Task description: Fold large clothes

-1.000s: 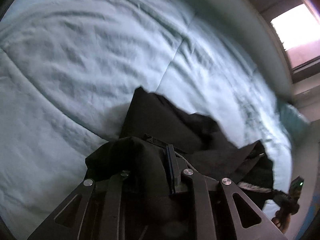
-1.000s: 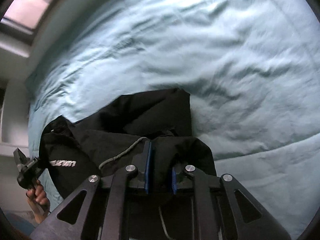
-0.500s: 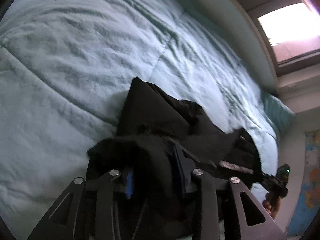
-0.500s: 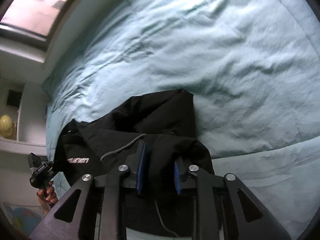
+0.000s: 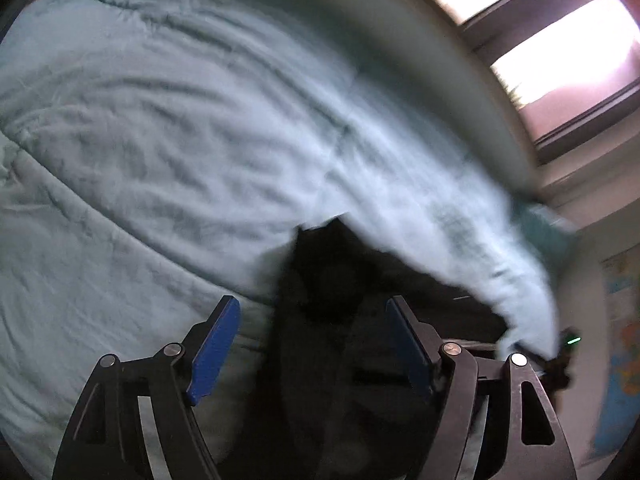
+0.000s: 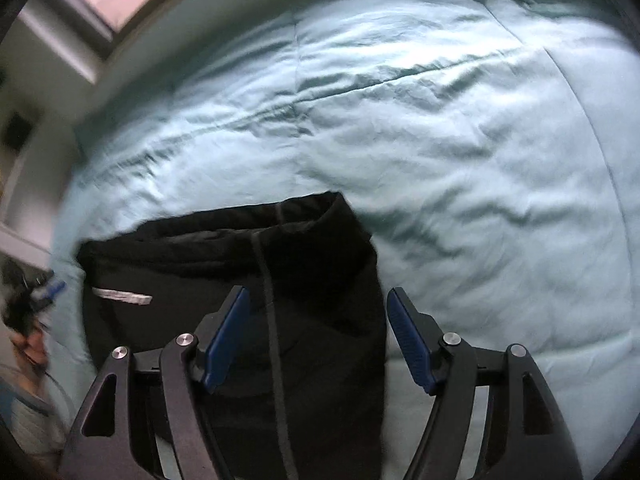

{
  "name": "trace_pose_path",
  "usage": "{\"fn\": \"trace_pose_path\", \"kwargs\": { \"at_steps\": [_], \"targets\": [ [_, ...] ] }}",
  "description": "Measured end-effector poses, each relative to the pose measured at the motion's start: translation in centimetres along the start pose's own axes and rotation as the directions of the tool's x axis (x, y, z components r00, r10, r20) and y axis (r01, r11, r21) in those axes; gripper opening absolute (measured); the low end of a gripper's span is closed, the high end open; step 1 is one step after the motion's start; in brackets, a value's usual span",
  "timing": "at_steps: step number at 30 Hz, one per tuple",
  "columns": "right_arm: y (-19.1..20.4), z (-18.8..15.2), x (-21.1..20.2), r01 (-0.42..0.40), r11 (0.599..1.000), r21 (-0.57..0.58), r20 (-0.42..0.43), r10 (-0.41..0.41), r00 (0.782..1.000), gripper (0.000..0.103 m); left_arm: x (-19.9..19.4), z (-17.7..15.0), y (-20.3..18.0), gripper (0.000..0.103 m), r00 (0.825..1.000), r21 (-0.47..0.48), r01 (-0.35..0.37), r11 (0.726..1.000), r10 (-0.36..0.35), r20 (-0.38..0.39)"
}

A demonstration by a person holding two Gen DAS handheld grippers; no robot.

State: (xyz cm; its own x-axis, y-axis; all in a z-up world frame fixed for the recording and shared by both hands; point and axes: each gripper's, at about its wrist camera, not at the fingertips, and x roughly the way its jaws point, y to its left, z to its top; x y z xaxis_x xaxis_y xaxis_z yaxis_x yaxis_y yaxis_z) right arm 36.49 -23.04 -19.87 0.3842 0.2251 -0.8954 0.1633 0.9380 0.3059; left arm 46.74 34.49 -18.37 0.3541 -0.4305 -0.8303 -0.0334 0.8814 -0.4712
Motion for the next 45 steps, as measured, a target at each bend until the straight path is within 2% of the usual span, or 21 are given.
{"fn": "trace_pose_path", "kwargs": {
  "at_steps": [1,3,9,11,13,14,15,16,17,18,20,22,26,28,30,32,34,36,38,41,45],
  "targets": [
    [0.2,0.4,0.6,0.015,0.999,-0.028,-0.005,-0.015,1.0,0.074,1.3,0.4,0.2,0.076,0.999,0.021,-0.036,0.999,0.036,-0.012],
    [0.4,1.1,1.5,0.039,0.996,-0.08,-0.01,-0.04,0.999,0.074,2.9,0.8,0.6,0.076,0.999,0.037,-0.019,0.999,0.02,-0.041],
    [-0.3,2.5,3.5,0.061,0.984,-0.17,-0.037,-0.068,0.997,0.074,6.7,2.2,0.6,0.077,0.983,0.067,0.102,0.993,-0.09,-0.158],
    [-0.7,3.0,4.4,0.039,0.984,-0.174,-0.055,-0.05,0.997,0.074,8.1,2.7,0.6,0.076,0.966,0.044,0.18,0.983,-0.168,-0.198],
    [-1.2,3.3,5.6,0.004,0.987,-0.158,-0.074,-0.016,0.997,0.074,9.3,2.9,0.2,0.076,0.954,0.031,0.22,0.975,-0.209,-0.216],
    [-1.3,3.4,6.1,-0.012,0.989,-0.146,-0.09,-0.001,0.996,0.066,9.5,2.8,-0.2,0.066,0.958,0.042,0.212,0.976,-0.199,-0.204],
    [-1.1,3.4,6.4,-0.021,0.989,-0.145,-0.092,0.008,0.996,0.049,9.6,2.8,-0.7,0.043,0.966,0.061,0.187,0.98,-0.172,-0.192],
    [-0.7,3.2,6.3,-0.024,0.988,-0.154,-0.089,0.01,0.996,0.03,9.4,2.8,-1.4,0.029,0.974,0.092,0.156,0.983,-0.138,-0.18],
    [-0.2,2.9,6.1,0.011,0.985,-0.174,-0.071,-0.024,0.997,0.027,9.2,2.6,-2.0,0.017,0.978,0.112,0.148,0.983,-0.129,-0.164],
    [0.6,2.4,5.4,0.067,0.974,-0.216,-0.037,-0.077,0.996,0.025,8.4,2.4,-2.6,0.015,0.984,0.134,0.135,0.982,-0.117,-0.133],
    [1.8,1.5,3.8,0.138,0.96,-0.243,0.023,-0.137,0.99,0.02,6.1,1.6,-4.3,0.014,0.996,0.191,0.089,0.978,-0.081,-0.05],
    [2.6,1.0,0.8,0.183,0.956,-0.231,0.099,-0.164,0.981,0.019,3.7,1.4,-5.2,0.014,0.996,0.196,0.086,0.977,-0.087,0.0],
    [4.8,1.8,-4.2,0.25,0.941,-0.229,0.223,-0.199,0.954,0.018,-1.6,2.1,-8.0,0.014,0.987,0.241,0.101,0.965,-0.129,0.101],
    [6.0,3.2,-5.2,0.311,0.92,-0.238,0.276,-0.243,0.93,0.018,-2.7,3.2,-8.9,0.014,0.98,0.256,0.108,0.961,-0.146,0.132],
    [6.4,5.1,-4.5,0.343,0.912,-0.226,0.294,-0.272,0.916,0.018,-2.4,4.8,-9.3,0.014,0.978,0.248,0.083,0.965,-0.126,0.163],
    [5.9,6.9,-2.3,0.352,0.915,-0.198,0.27,-0.294,0.917,0.017,0.1,6.5,-8.3,0.014,0.983,0.188,0.074,0.979,-0.103,0.151],
    [5.3,8.3,1.5,0.355,0.918,-0.176,0.209,-0.317,0.925,0.017,4.0,7.4,-7.3,0.014,0.993,0.153,0.01,0.988,-0.027,0.111],
    [4.5,9.1,6.9,0.382,0.907,-0.179,0.111,-0.367,0.924,0.017,8.9,7.6,-6.0,0.014,0.997,0.128,-0.076,0.989,0.071,0.044],
    [3.3,8.9,11.1,0.372,0.913,-0.17,0.011,-0.375,0.927,0.017,13.2,7.3,-4.4,0.015,0.993,0.093,-0.113,0.989,0.117,-0.034],
    [1.9,8.3,14.6,0.347,0.929,-0.126,-0.075,-0.358,0.931,0.019,15.9,6.6,-3.1,0.022,0.989,0.069,-0.129,0.989,0.133,-0.068],
    [1.4,8.3,14.8,0.351,0.928,-0.124,-0.082,-0.362,0.928,0.024,15.5,7.6,-1.6,0.03,0.995,-0.025,-0.056,0.998,0.053,-0.088]
  ]
}}
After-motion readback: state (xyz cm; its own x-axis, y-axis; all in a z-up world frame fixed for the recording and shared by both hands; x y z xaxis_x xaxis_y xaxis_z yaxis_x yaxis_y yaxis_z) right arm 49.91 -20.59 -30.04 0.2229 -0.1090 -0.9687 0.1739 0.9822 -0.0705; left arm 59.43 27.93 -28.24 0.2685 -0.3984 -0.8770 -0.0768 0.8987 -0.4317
